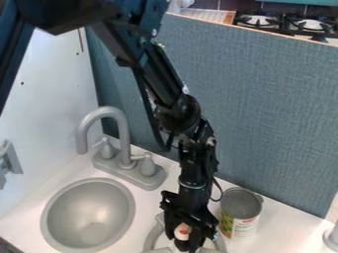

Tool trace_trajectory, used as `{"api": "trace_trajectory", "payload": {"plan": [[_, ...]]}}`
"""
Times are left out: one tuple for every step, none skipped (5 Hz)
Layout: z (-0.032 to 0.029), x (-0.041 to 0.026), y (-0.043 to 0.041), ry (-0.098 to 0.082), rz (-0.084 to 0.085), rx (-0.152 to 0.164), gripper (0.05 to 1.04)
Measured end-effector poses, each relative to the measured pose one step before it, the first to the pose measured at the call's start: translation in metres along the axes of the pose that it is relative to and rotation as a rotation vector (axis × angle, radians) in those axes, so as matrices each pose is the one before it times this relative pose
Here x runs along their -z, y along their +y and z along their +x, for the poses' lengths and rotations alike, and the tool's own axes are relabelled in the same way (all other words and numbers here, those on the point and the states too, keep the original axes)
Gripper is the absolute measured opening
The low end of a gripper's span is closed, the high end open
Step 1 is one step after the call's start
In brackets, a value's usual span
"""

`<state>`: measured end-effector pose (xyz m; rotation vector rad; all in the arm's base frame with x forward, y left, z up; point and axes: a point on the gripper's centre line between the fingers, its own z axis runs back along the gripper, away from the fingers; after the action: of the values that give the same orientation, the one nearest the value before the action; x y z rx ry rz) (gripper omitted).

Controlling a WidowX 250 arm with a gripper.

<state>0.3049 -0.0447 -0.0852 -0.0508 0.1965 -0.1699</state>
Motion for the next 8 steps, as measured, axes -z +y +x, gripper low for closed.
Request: {"api": "trace_trajectory", "payload": {"plan": [[-0.01014,-0.01953,-0.00312,-0.0272,0.0024,0.0108,0.587],[0.00144,-0.04725,-0.02092,-0.1021,0.0670,0.0399,0.587],[0.00065,-0.02338,-0.04448,-0.0535,0.0848,0.1088,0.587],[0.00941,-0.01270,-0.04373,-0.0464,0.0021,0.1179,0.587],[0.00360,0.01714,-0.03412,0.0599,0.0029,0.1101,0.587],[0.01849,0.02642,-0.01383,0.0440,0.0102,0.0365,0.587],[0.01362,0.01467,-0.00192,0.0270,0.0061,0.0151,0.587],[0.00743,0.01604,-0.00474,0.0262,-0.0175,0.0251,0.587]]}}
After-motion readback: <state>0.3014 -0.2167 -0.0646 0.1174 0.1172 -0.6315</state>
